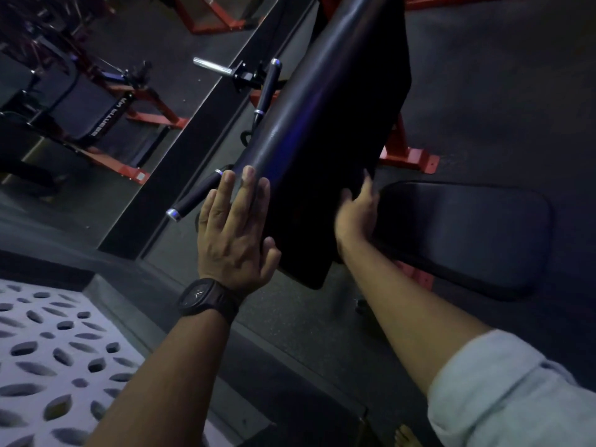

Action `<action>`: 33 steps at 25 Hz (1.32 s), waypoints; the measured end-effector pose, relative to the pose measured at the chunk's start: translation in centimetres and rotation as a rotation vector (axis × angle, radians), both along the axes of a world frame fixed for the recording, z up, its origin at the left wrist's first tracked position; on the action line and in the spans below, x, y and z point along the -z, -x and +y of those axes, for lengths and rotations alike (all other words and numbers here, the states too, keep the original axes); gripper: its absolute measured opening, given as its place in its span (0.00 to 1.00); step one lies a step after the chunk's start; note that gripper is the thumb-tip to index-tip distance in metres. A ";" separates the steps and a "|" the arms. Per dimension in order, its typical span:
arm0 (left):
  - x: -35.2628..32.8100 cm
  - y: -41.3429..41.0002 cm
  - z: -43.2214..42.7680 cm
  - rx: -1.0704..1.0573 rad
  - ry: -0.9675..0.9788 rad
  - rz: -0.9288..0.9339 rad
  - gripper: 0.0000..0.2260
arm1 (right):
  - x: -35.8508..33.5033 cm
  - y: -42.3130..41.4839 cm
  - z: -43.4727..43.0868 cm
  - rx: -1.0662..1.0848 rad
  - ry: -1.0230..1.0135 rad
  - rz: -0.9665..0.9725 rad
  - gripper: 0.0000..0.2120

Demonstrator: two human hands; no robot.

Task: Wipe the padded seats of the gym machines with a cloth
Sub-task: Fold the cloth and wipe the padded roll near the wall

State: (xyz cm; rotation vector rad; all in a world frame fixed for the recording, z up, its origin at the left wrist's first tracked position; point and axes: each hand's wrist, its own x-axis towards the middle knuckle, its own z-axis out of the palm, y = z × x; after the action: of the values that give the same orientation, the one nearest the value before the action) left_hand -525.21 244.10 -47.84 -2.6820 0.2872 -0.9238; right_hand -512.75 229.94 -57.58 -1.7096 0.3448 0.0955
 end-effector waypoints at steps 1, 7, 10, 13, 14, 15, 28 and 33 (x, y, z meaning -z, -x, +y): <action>0.0 0.0 -0.1 -0.002 0.000 0.000 0.31 | -0.5 -0.1 0.2 0.015 -0.011 0.100 0.28; 0.1 0.0 -0.1 -0.005 -0.011 -0.009 0.30 | 2.4 0.2 -0.8 0.013 -0.010 0.000 0.26; 0.1 -0.1 -0.1 -0.007 -0.012 -0.030 0.31 | 1.2 1.8 -0.1 -0.005 0.034 0.159 0.25; 0.0 -0.1 -0.2 -0.001 -0.012 -0.015 0.30 | 2.1 3.2 -0.4 -0.104 0.052 -0.069 0.28; 0.0 0.0 -0.2 0.000 -0.012 -0.011 0.30 | 3.1 2.2 -0.8 -0.078 0.066 -0.024 0.26; 0.0 -0.1 -0.2 -0.002 -0.013 -0.013 0.31 | 3.7 1.6 -0.8 0.003 0.030 0.120 0.23; -0.1 0.0 0.1 -0.002 -0.043 -0.015 0.30 | -4.7 4.6 1.8 -0.045 0.016 -0.512 0.26; -0.3 0.0 -0.2 -0.009 -0.013 -0.017 0.30 | -5.6 1.4 1.9 0.039 0.048 -0.539 0.24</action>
State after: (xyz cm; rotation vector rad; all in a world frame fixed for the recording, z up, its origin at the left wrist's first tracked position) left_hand -525.22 243.93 -47.58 -2.6596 0.2759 -0.9382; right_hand -514.18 231.84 -52.01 -1.7004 -0.0219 -0.3990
